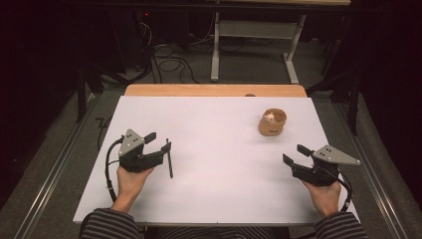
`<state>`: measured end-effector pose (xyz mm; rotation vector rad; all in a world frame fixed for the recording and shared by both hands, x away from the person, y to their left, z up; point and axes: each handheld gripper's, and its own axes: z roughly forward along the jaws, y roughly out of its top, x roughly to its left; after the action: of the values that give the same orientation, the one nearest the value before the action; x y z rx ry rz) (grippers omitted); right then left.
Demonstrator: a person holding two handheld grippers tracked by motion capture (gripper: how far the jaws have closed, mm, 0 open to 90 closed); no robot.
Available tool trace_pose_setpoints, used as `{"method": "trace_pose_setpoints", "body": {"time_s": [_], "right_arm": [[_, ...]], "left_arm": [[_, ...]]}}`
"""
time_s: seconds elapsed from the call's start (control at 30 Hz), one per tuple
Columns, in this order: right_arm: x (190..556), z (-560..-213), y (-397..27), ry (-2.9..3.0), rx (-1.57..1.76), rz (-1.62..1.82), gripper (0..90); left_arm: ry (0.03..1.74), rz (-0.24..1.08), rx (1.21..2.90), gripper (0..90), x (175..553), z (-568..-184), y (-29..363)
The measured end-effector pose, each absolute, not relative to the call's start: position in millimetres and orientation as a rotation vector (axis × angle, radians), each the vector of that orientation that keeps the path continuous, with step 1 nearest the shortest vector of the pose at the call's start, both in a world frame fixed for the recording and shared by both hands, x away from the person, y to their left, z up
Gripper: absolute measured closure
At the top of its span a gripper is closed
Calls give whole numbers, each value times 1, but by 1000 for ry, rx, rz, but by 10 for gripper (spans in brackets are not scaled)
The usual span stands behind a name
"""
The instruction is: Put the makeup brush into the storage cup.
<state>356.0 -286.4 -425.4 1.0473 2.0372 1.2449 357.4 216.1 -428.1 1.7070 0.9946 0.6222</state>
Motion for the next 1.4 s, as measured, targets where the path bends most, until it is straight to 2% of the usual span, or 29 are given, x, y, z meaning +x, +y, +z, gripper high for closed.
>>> {"method": "trace_pose_setpoints", "body": {"time_s": [1.4], "right_arm": [[356, -425, -287, 2032, 1046, 1249, 378]], "left_arm": [[995, 635, 1695, 376, 353, -425, 212]]}}
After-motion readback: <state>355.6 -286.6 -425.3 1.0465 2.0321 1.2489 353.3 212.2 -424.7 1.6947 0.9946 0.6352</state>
